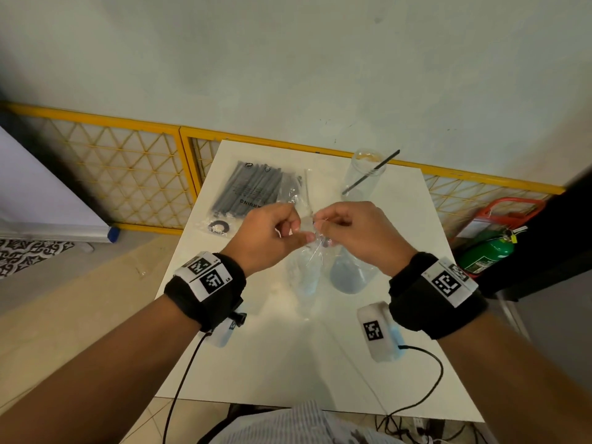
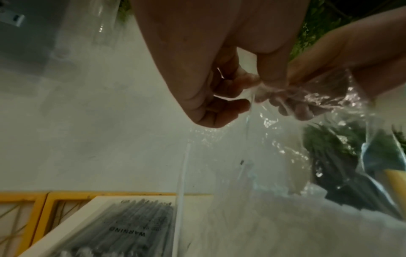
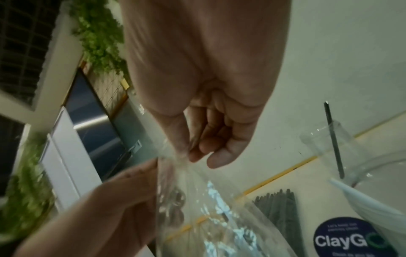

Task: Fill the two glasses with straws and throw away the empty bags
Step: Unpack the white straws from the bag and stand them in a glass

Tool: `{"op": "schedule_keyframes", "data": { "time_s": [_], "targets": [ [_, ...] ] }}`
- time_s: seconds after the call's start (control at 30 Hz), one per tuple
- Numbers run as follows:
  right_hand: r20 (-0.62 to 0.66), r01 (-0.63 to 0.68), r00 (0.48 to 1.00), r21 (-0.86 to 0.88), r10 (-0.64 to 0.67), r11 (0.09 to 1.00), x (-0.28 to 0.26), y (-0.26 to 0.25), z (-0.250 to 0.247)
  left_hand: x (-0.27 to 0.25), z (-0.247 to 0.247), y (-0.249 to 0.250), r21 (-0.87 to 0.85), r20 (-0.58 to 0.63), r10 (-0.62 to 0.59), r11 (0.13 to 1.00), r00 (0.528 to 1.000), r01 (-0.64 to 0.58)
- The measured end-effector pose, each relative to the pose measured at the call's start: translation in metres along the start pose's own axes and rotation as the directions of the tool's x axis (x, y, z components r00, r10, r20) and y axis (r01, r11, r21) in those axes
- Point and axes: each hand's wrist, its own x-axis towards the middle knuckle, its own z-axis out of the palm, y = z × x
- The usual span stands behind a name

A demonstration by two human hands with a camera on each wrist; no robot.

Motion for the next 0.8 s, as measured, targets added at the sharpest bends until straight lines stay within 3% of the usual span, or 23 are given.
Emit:
{"op": "schedule_keyframes", "data": {
  "time_s": [0.1, 0.17, 0.3, 0.43, 0.57, 0.7, 0.8],
  "targets": [
    [-0.007, 0.057, 0.998, -0.073, -0.058, 0.996, 0.0, 0.0, -0.004, 0.001, -0.004, -0.001, -0.191, -0.035, -0.165, 0.969, 0.986, 0.156],
    [-0.024, 0.077, 0.997, -0.066, -0.078, 0.995, -0.001, 0.0, 0.0, 0.006, -0.007, -0.001, -0.216, 0.002, -0.213, 0.954, 0.977, 0.209],
    [-0.066, 0.117, 0.99, -0.059, -0.121, 0.991, -0.005, 0.005, 0.007, 0.011, -0.009, 0.007, -0.252, 0.155, -0.197, 0.94, 0.968, 0.231],
    [-0.154, 0.1, 0.982, -0.057, -0.108, 0.993, -0.013, 0.011, 0.009, 0.011, -0.012, 0.009, -0.26, 0.193, -0.147, 0.946, 0.97, 0.195],
    [-0.236, 0.035, 0.972, 0.081, -0.015, 0.996, -0.017, 0.011, 0.009, 0.008, -0.012, 0.007, -0.068, 0.022, -0.087, 0.994, 0.996, 0.088],
    [-0.197, -0.081, 0.971, 0.263, 0.136, 0.961, -0.02, 0.008, 0.01, 0.002, -0.003, 0.01, 0.005, -0.141, -0.055, 0.998, 0.988, 0.056],
    [-0.163, -0.159, 0.97, 0.148, 0.183, 0.976, -0.02, 0.003, 0.005, -0.003, 0.002, 0.009, 0.006, -0.125, -0.06, 0.998, 0.99, 0.061]
  ]
}}
